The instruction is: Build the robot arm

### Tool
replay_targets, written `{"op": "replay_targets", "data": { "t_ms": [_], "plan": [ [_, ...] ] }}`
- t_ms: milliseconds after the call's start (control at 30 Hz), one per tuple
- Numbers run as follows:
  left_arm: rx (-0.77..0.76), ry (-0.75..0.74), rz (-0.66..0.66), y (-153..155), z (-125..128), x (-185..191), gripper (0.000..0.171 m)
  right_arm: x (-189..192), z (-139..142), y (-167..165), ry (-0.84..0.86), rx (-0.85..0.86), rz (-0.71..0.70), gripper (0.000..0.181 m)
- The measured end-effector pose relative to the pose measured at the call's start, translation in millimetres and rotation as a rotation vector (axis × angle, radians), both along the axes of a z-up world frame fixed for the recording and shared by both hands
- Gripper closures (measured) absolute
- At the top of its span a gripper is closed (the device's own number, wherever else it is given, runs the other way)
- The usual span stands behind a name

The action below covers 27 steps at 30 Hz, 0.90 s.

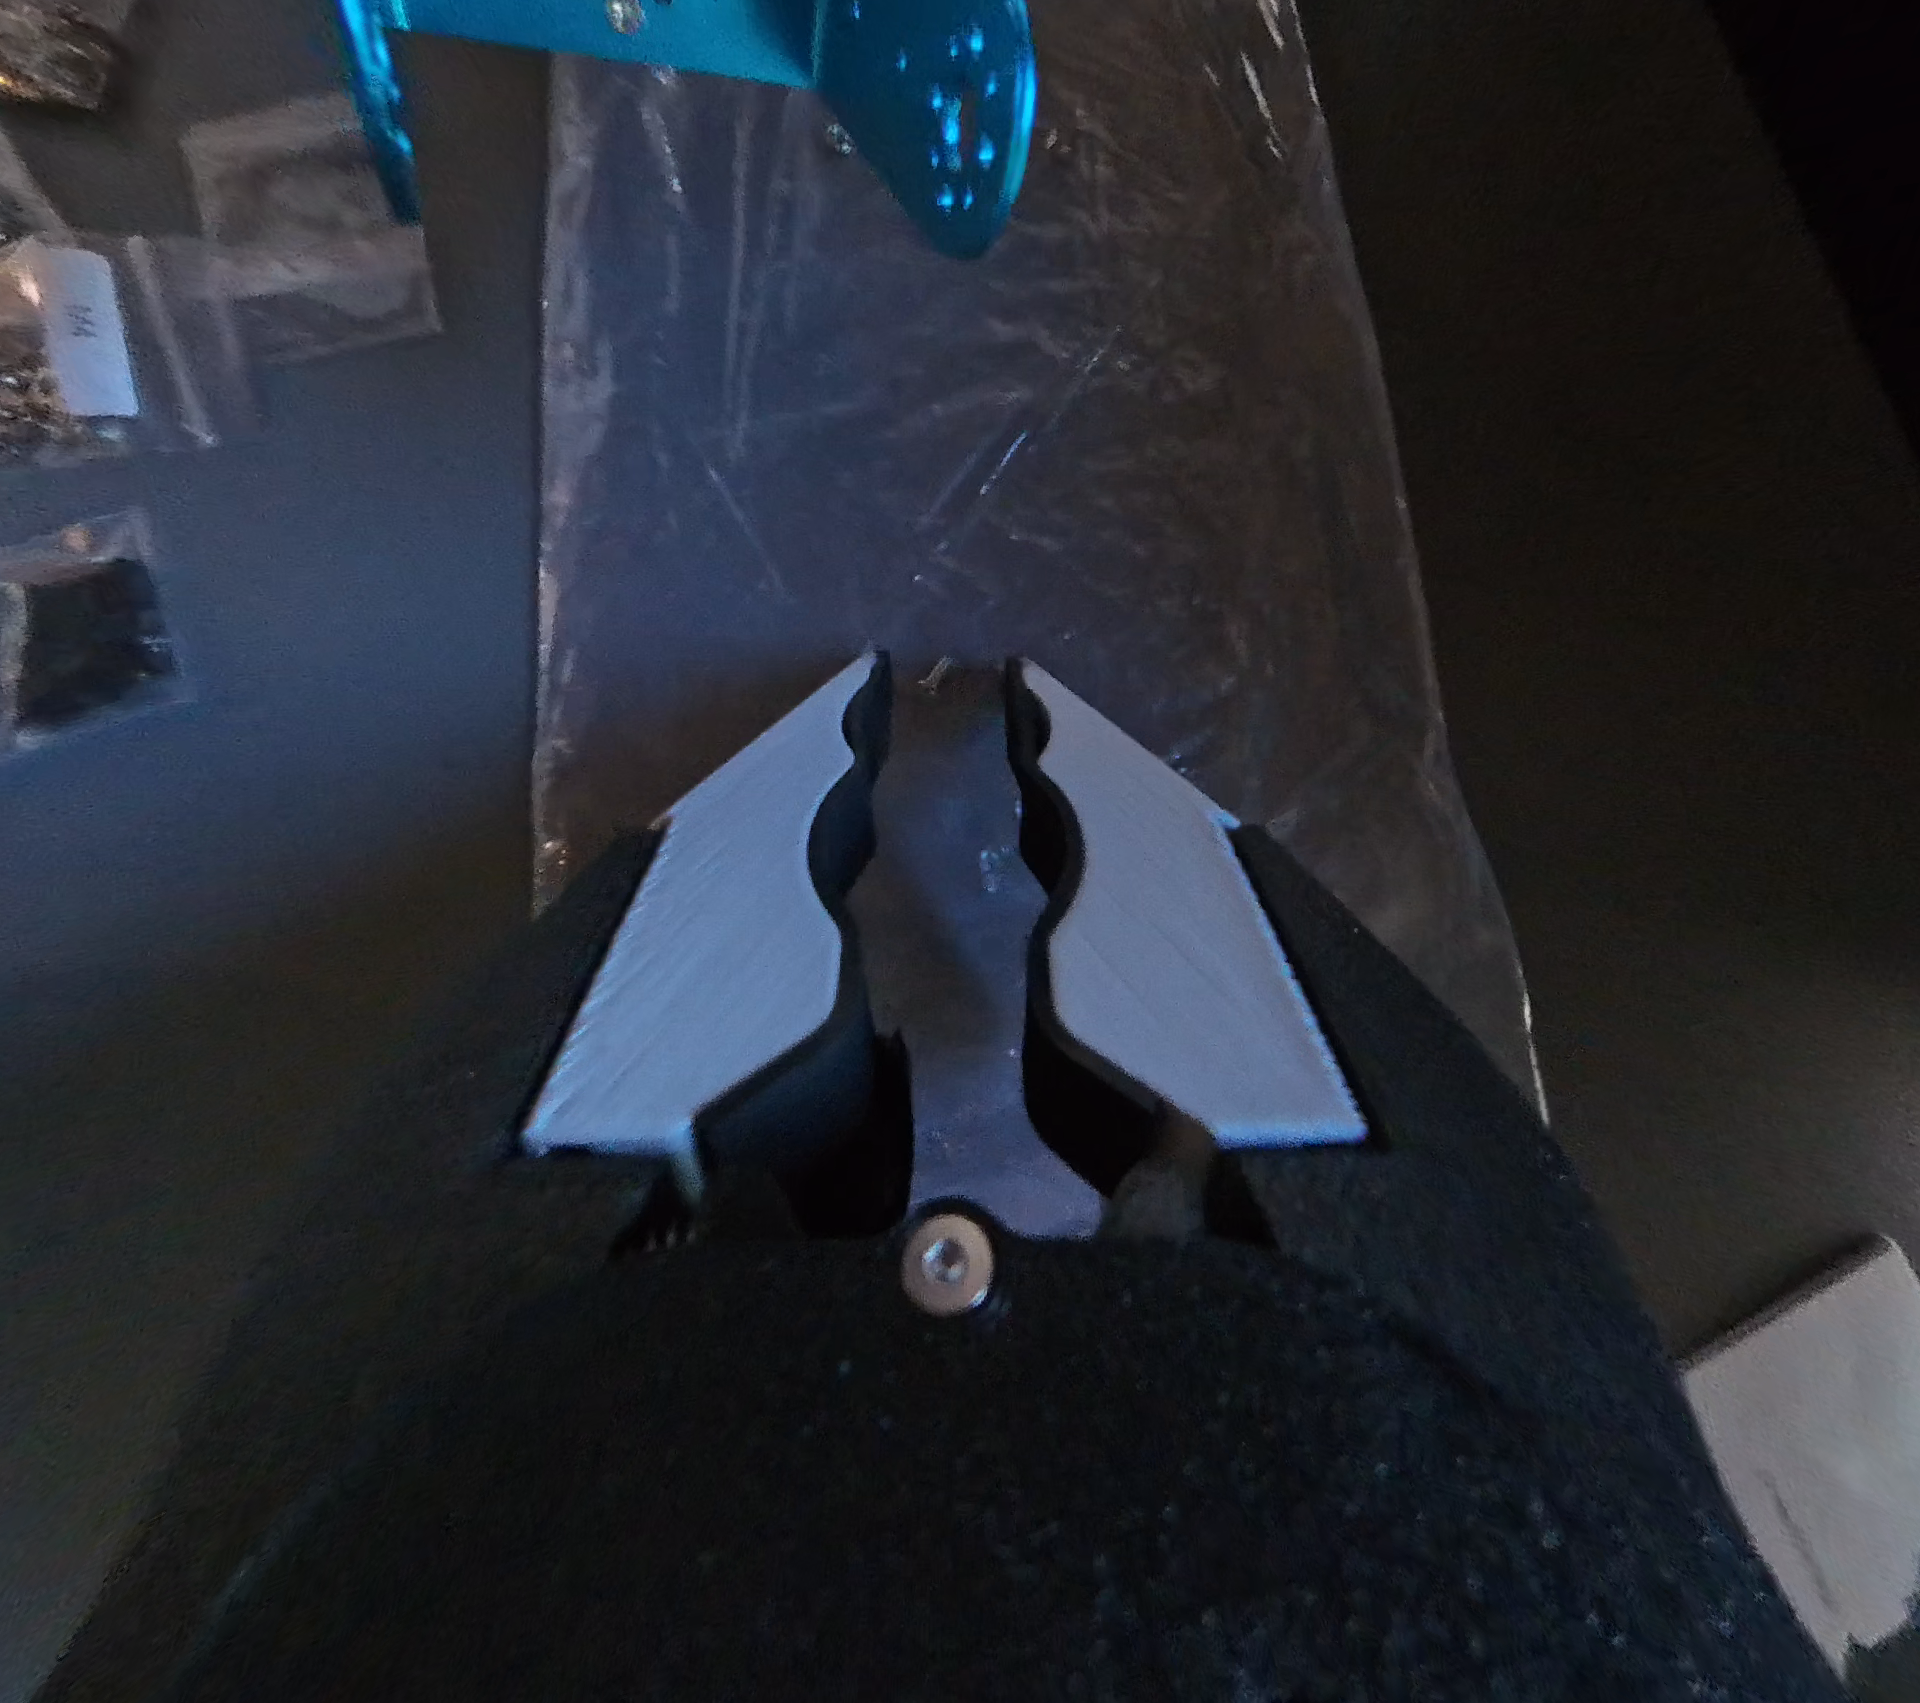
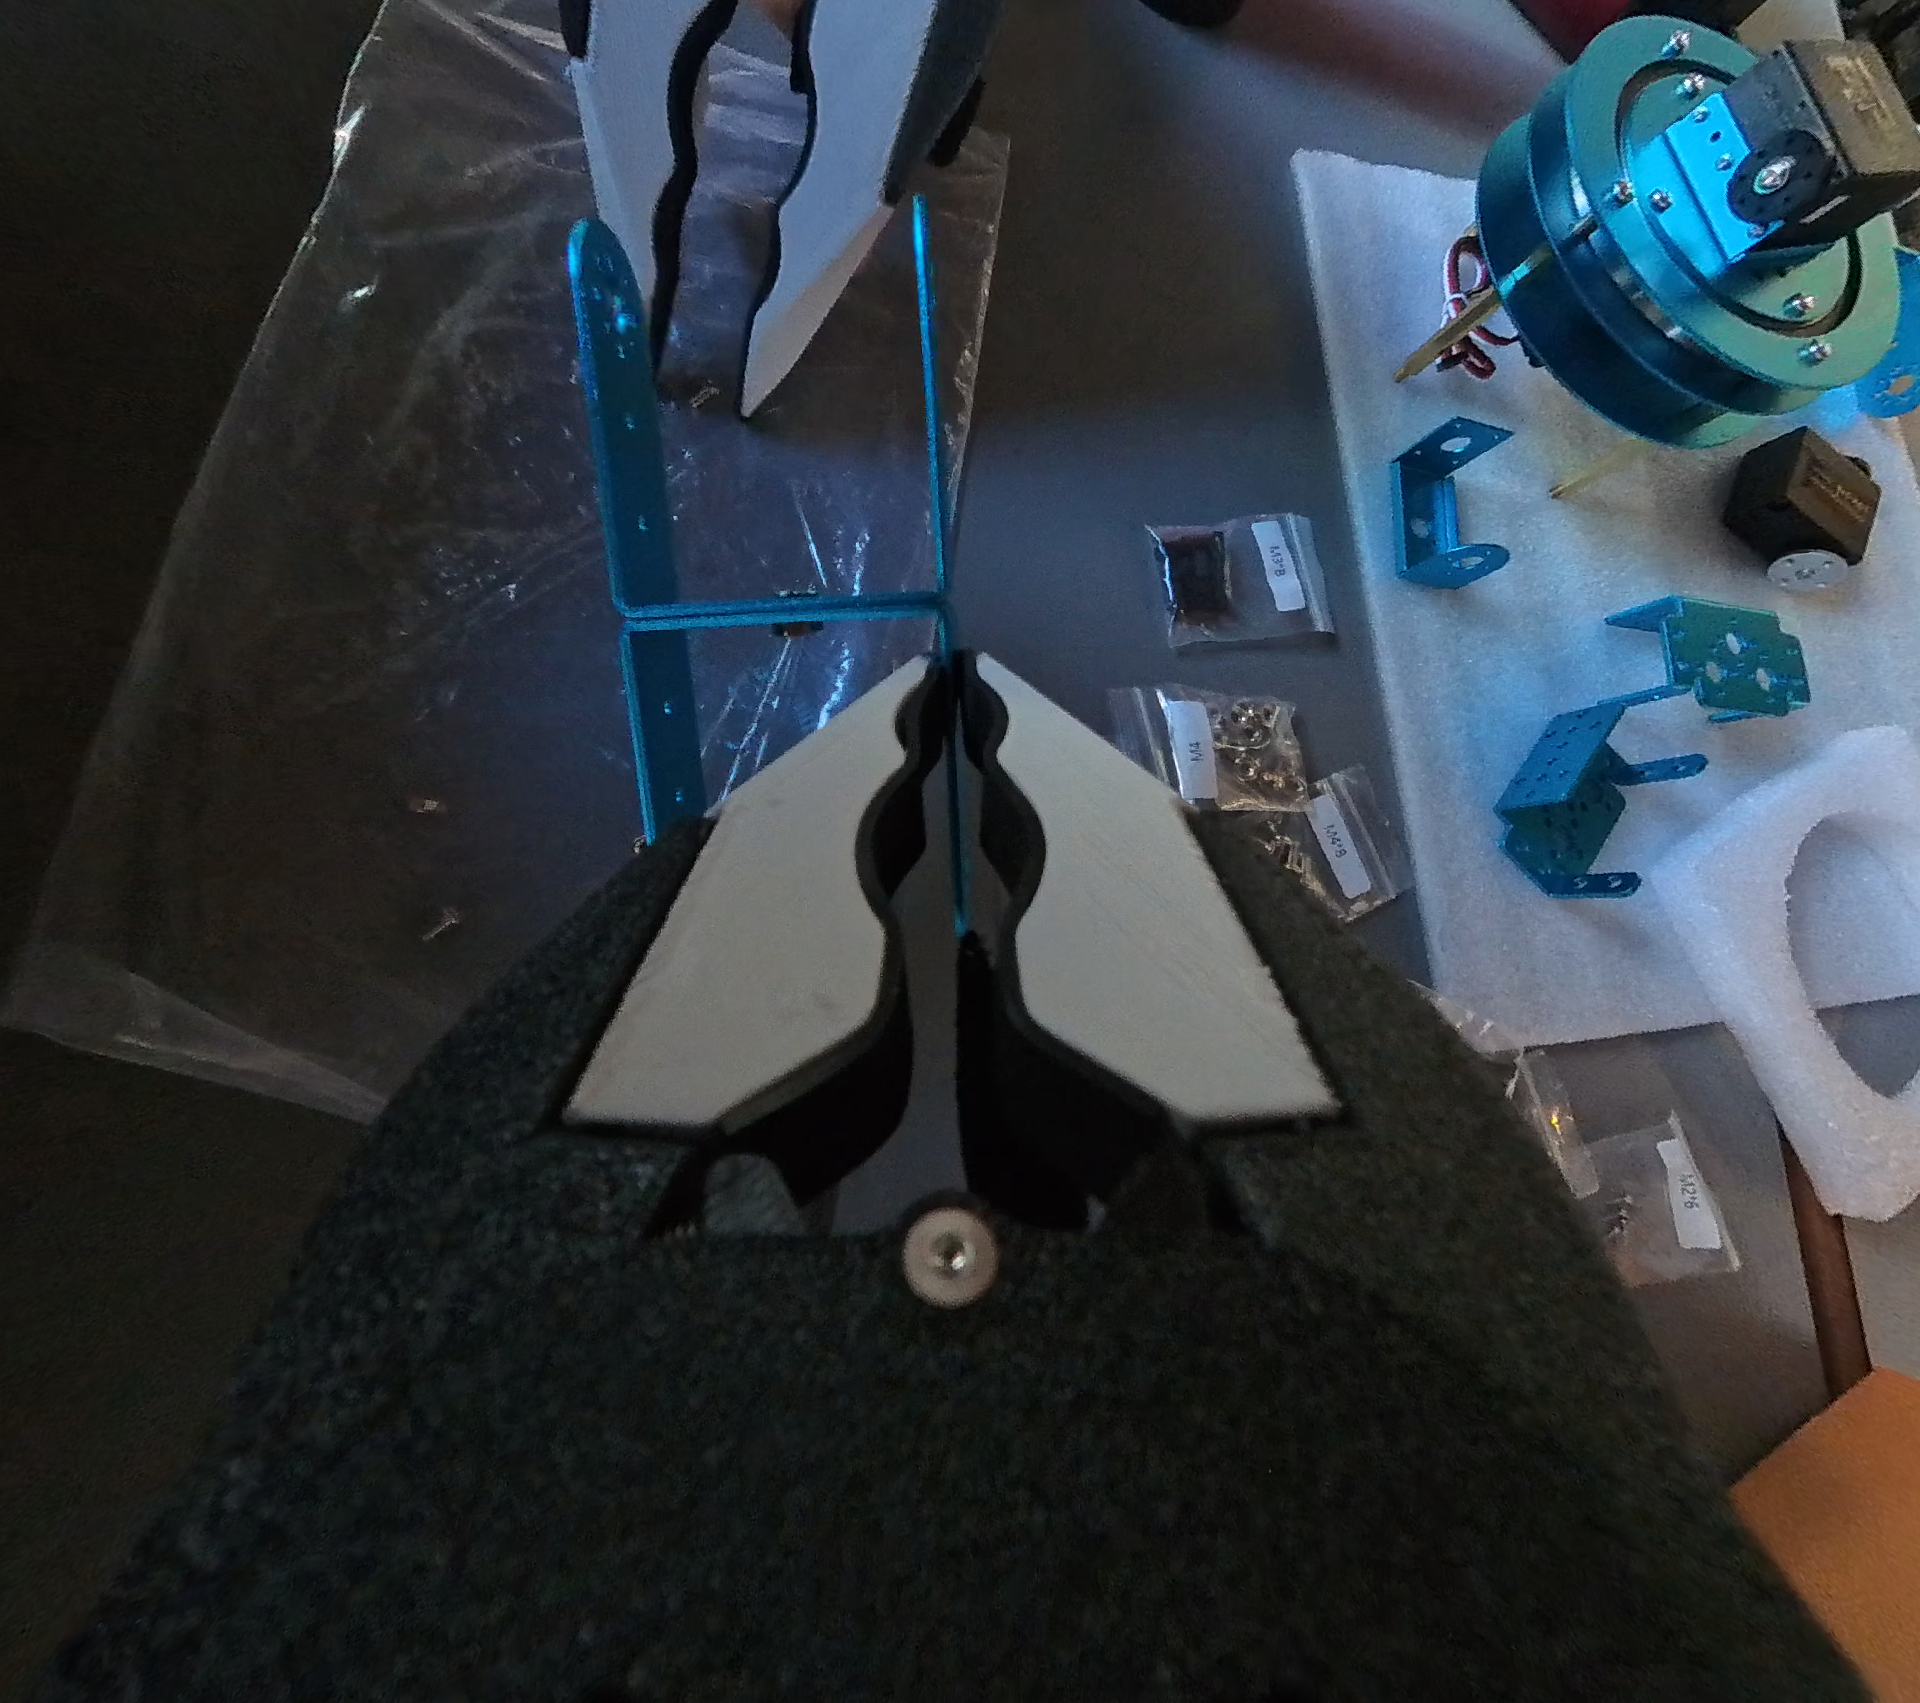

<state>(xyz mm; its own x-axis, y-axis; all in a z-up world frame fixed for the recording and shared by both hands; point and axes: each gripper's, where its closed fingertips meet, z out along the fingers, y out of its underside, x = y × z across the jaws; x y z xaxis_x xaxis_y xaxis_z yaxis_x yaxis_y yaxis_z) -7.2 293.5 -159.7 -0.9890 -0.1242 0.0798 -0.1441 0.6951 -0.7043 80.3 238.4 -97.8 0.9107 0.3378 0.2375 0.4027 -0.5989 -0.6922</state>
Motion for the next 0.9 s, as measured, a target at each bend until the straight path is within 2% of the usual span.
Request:
{"op": "replay_targets", "data": {
  "t_ms": [167,500,900],
  "plan": [
    [0.003,-0.02,0.012,0.4,-0.9,-2.5,0.151,-0.8,0.7,-0.4,-0.01,-0.002,0.005,0.18],
    [0.008,-0.058,0.023,0.9,-0.9,-3.4,0.164,1.4,-6.0,-0.2,-0.078,-0.036,-0.006,0.18],
    [0.01,-0.044,0.096,10.0,-0.7,-9.1,0.161,1.6,-6.8,-1.0,-0.09,-0.049,-0.007,0.18]
  ]
}}
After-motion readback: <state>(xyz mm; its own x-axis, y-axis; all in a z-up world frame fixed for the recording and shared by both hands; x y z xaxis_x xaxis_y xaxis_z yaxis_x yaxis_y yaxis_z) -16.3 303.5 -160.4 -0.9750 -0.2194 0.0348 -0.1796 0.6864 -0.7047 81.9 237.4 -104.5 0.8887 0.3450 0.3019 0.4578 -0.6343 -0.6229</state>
